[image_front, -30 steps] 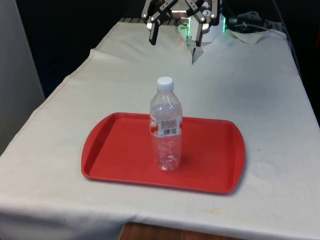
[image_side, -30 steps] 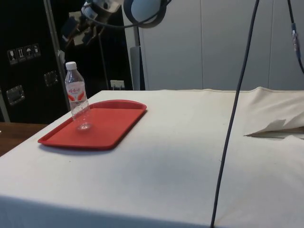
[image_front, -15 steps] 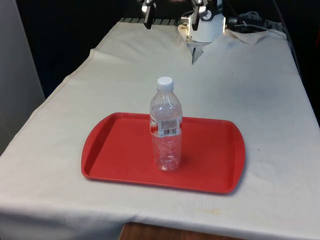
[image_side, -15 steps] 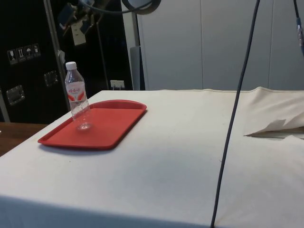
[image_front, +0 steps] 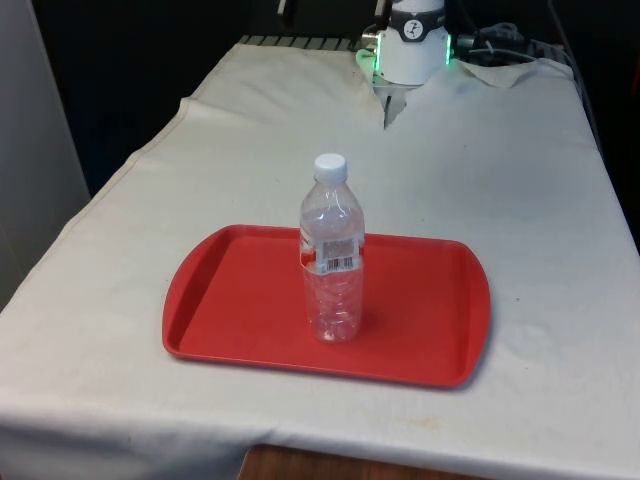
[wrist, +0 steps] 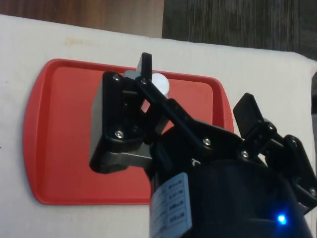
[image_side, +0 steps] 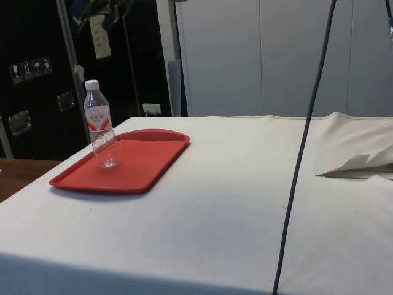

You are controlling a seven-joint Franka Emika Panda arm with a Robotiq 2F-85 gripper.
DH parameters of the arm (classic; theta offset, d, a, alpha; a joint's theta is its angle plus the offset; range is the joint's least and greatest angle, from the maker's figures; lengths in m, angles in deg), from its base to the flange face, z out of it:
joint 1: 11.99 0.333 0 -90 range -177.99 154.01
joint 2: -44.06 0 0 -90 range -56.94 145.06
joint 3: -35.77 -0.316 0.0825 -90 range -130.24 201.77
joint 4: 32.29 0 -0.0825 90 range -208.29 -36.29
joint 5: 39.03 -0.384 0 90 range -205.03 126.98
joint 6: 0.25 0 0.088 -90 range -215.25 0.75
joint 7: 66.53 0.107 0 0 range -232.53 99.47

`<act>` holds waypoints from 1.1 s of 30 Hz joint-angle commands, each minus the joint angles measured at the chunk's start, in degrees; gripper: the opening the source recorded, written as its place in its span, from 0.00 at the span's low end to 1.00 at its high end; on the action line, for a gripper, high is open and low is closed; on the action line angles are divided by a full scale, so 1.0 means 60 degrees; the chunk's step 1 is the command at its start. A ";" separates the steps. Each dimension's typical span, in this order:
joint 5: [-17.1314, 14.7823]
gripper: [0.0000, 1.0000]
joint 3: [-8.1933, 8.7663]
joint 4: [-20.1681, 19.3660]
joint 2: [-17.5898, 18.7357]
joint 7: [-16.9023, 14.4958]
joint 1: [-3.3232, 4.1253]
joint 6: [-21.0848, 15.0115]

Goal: Place the bottle upright on the tray.

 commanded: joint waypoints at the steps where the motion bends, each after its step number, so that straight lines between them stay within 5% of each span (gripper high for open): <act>1: -0.0239 1.00 -0.0210 -0.0019 -0.0048 -0.0086 -0.0076 0.0153; 4: -0.0143 1.00 0.0000 0.0134 0.0000 0.0010 0.0000 0.0201; 5: -0.0401 1.00 -0.0201 0.0076 -0.0057 -0.0048 -0.0048 0.0315; 13: -0.0840 1.00 -0.0248 0.0076 -0.0095 0.0000 -0.0038 0.0506; 14: -0.0726 1.00 -0.0076 0.0172 -0.0010 0.0048 0.0010 0.0439; 15: -0.0974 1.00 -0.0277 0.0086 -0.0105 -0.0010 -0.0038 0.0573; 19: -0.1213 1.00 -0.0315 0.0086 -0.0115 -0.0029 -0.0038 0.0745; 24: -0.1394 1.00 -0.0325 0.0153 -0.0134 -0.0086 -0.0057 0.1175; 25: -0.1175 1.00 -0.0134 0.0239 -0.0038 0.0048 0.0010 0.1060; 26: -0.1423 1.00 -0.0325 0.0181 -0.0124 -0.0095 -0.0057 0.1261; 33: -0.1442 1.00 -0.0258 0.0411 -0.0076 -0.0220 -0.0086 0.1977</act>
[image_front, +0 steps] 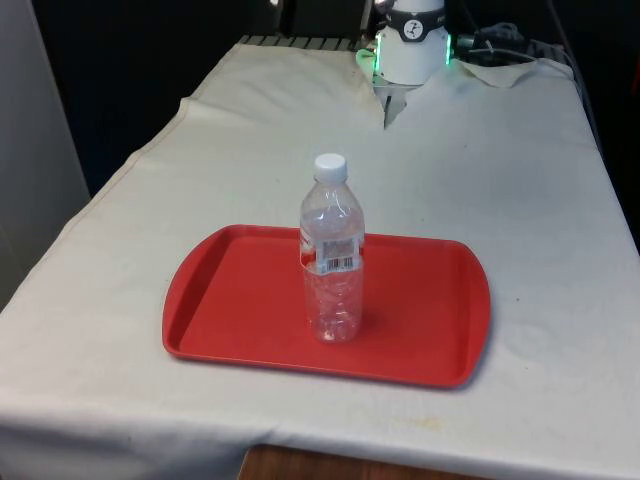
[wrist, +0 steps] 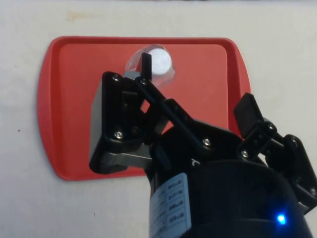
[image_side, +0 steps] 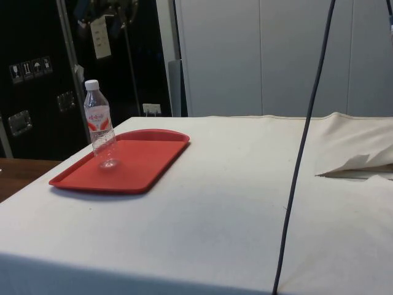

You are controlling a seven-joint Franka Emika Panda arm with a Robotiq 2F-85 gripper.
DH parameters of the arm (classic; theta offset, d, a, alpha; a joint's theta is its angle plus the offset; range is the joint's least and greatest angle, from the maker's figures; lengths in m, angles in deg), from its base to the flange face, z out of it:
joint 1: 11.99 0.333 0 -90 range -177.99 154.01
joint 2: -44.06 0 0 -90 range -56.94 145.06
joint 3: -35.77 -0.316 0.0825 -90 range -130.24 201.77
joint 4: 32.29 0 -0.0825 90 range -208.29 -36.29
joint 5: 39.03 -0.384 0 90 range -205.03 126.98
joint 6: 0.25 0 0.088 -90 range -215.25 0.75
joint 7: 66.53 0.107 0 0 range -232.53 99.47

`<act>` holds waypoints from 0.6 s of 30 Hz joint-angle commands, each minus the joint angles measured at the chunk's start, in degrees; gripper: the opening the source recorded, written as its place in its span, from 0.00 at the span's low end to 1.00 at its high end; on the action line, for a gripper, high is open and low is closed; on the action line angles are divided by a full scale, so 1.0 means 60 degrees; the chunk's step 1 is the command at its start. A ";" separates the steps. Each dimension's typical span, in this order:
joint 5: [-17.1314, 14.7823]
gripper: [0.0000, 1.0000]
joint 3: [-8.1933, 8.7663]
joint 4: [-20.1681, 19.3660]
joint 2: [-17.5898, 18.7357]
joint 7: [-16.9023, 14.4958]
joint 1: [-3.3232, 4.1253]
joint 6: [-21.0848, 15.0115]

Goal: Place the bottle upright on the tray.

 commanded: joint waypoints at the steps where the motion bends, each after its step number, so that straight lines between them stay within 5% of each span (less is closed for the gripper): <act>1: -0.0201 1.00 -0.0124 0.0010 -0.0038 -0.0181 -0.0067 0.0239; 2: 0.0000 1.00 0.0010 0.0019 0.0000 -0.0010 -0.0010 0.0076; 18: -0.0191 1.00 -0.0029 0.0497 0.0067 -0.0477 -0.0181 0.1757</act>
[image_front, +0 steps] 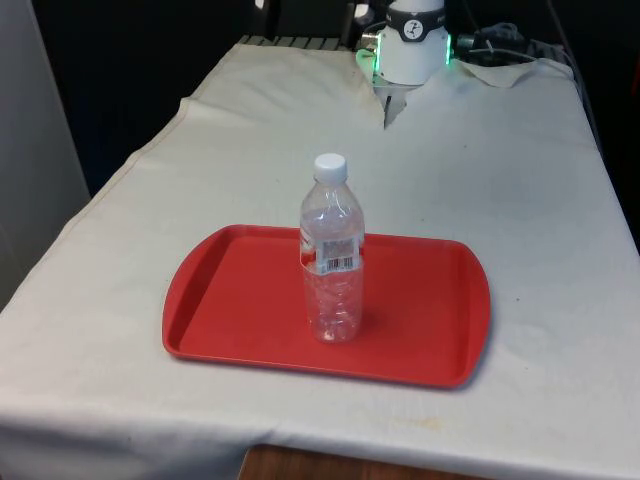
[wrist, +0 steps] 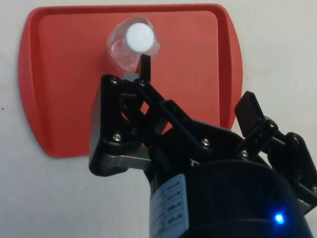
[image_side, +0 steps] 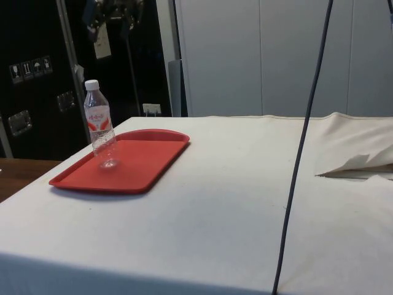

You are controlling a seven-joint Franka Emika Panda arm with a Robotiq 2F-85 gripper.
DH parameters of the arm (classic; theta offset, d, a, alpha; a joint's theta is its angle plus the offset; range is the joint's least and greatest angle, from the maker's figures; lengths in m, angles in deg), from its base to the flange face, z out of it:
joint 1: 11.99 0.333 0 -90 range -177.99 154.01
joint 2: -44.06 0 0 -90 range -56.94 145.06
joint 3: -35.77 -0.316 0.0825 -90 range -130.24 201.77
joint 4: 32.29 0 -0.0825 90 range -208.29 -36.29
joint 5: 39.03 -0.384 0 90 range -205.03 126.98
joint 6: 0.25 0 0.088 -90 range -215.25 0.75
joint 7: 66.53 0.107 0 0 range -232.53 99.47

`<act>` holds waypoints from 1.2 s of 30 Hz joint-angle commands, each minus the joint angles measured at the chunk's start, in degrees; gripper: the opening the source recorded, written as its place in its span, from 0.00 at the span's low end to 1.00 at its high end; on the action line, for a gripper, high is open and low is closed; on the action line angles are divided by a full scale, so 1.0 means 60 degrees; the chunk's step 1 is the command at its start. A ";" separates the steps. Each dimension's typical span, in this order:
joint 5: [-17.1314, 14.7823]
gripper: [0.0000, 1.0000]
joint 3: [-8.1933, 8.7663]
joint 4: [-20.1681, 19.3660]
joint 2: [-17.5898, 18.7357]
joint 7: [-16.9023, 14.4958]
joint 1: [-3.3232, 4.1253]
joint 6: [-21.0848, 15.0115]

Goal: Place the bottle upright on the tray.

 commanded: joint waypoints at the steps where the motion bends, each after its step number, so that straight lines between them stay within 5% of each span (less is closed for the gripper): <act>1: 0.0000 1.00 0.0000 0.0029 0.0000 -0.0019 -0.0010 0.0095; 25: -0.0239 1.00 0.0124 0.0879 0.0267 -0.0630 -0.0124 0.2483; 27: -0.0048 1.00 0.0201 0.0850 0.0267 -0.0487 -0.0086 0.2330; 36: -0.0668 1.00 0.0124 0.0707 -0.0019 -0.0850 -0.0095 0.3209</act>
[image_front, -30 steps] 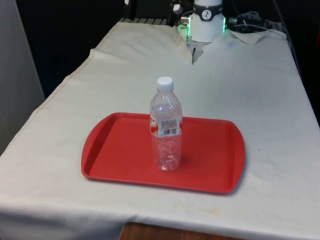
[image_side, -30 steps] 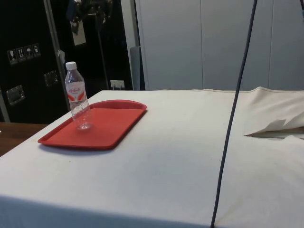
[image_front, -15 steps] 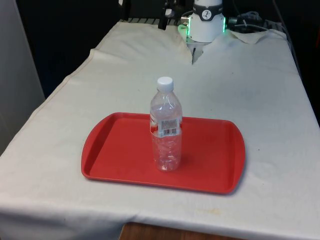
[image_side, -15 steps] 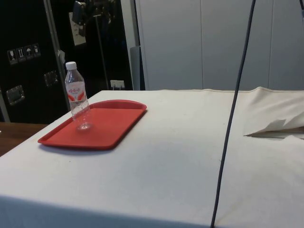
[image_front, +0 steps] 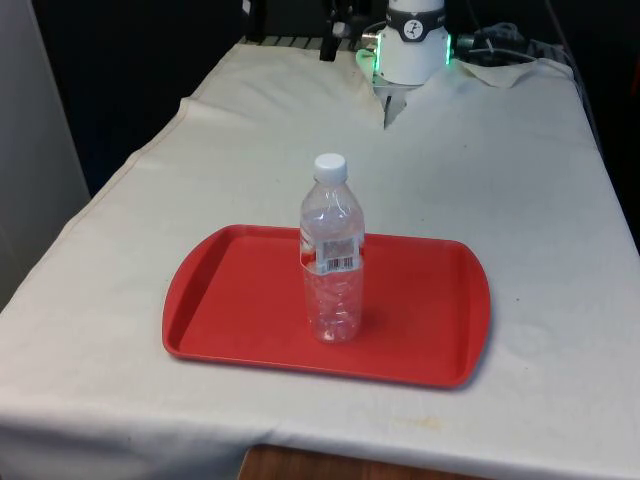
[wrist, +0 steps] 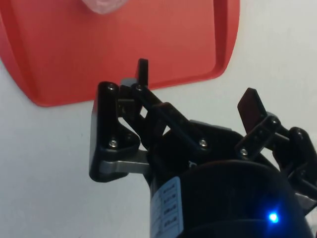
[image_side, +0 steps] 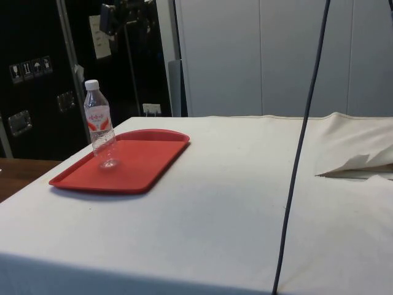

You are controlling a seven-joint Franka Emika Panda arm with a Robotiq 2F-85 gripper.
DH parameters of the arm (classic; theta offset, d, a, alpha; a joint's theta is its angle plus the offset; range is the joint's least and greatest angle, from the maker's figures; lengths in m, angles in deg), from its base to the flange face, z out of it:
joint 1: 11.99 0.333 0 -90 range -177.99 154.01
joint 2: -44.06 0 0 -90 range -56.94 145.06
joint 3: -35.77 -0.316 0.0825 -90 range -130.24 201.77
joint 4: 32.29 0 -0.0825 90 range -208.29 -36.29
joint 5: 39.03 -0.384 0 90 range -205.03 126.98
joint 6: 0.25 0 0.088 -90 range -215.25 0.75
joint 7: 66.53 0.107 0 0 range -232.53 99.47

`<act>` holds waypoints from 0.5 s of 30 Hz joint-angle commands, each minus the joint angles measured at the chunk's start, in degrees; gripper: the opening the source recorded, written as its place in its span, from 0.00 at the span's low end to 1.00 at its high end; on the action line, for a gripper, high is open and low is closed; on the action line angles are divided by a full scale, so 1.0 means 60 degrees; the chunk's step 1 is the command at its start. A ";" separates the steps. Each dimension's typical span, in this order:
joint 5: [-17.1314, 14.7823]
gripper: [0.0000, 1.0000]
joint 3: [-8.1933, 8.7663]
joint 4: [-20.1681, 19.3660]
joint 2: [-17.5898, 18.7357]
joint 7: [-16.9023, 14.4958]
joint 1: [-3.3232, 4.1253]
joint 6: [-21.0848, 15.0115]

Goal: Place the bottle upright on the tray.

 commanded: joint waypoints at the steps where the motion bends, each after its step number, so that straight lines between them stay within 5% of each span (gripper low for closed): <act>1: -0.0048 1.00 0.0000 -0.0029 -0.0048 -0.0019 0.0000 0.0067; 15: -0.0773 1.00 -0.0048 -0.0926 -0.0907 -0.0401 -0.0010 0.0764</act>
